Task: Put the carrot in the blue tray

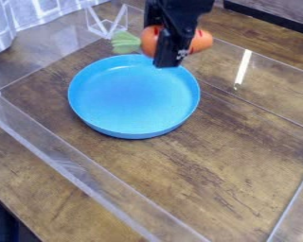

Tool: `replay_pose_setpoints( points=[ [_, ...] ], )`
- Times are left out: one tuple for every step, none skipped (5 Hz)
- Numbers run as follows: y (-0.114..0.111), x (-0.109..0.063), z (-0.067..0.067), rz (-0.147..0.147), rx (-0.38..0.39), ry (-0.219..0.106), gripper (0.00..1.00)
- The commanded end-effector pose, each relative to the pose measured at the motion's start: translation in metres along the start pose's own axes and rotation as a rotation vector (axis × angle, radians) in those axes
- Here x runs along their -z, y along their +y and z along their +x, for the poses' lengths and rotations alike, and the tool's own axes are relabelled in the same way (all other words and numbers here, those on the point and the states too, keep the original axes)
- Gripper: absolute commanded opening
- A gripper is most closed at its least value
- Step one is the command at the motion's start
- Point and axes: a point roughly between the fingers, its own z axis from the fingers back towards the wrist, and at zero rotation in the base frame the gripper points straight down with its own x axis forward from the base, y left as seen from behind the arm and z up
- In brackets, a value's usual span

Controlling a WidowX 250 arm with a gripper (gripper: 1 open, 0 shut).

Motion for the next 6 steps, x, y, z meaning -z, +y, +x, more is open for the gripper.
replay_pose_setpoints(
  points=[
    [0.022,-0.012,0.006,0.064,-0.039,-0.044,0.0],
    [0.031,-0.013,0.011,0.089,-0.039,-0.049,0.0],
    [0.043,-0.007,0.017,0.111,-0.043,-0.052,0.0],
    [0.054,-0.005,0.026,0.126,-0.042,-0.058,0.0],
    [0.063,-0.001,0.034,0.136,-0.042,-0.063,0.0],
    [0.065,0.005,0.039,0.141,-0.03,-0.073,0.0]
  ],
)
